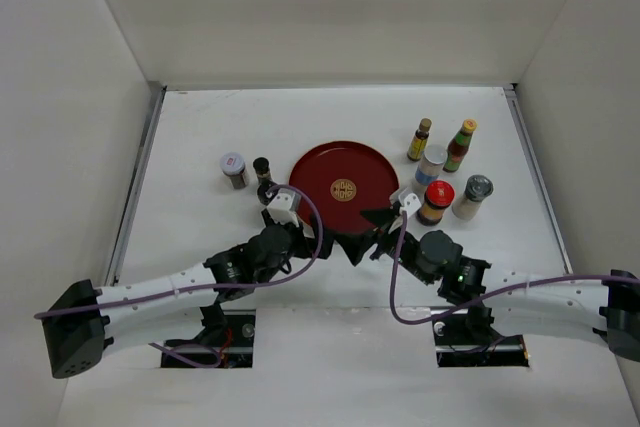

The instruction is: Organize the condiment bottles

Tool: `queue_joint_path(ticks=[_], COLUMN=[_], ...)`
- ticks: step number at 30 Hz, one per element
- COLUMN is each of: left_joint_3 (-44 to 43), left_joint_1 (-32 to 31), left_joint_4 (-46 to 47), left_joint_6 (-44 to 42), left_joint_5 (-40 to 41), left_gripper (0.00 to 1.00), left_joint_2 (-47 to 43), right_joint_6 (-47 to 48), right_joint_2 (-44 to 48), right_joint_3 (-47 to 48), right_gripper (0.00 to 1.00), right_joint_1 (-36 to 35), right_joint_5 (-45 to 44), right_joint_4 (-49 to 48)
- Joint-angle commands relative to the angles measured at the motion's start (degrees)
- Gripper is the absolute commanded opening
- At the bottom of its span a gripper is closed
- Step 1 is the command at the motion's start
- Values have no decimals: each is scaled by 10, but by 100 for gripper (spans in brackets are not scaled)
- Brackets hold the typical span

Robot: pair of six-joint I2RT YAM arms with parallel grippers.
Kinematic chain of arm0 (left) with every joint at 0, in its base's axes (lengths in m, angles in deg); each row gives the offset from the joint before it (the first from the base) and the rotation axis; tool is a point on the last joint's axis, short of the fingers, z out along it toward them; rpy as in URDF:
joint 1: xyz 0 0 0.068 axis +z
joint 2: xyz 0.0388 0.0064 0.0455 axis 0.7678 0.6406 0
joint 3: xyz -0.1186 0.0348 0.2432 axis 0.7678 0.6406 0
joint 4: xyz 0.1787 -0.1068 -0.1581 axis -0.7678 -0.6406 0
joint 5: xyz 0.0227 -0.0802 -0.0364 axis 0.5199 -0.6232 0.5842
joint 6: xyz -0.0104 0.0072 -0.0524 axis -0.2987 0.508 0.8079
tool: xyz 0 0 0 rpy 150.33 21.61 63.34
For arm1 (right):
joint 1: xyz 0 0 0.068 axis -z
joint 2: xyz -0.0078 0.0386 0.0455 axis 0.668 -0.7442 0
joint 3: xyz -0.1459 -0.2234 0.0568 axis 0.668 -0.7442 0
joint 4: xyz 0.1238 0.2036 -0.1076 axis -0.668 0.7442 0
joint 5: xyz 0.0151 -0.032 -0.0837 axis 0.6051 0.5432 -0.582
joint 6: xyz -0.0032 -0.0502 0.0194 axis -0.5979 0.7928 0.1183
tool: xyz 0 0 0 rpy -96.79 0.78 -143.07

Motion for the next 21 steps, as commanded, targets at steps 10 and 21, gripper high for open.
queue_joint_path(ticks=[10,21], left_joint_3=[-11,-96], left_joint_1=[28,78], left_joint_4=[7,3], left_joint_6=[-51,-157], left_joint_5=[51,157], left_gripper=[100,38], left_joint_2=[-82,-110], right_joint_6=[25,34], right_joint_2=[18,33], right_joint_3=[-8,-11], right_gripper=[100,14], right_joint_1=[-4,-3], right_joint_5=[-66,-99], right_joint_4=[-45,-39])
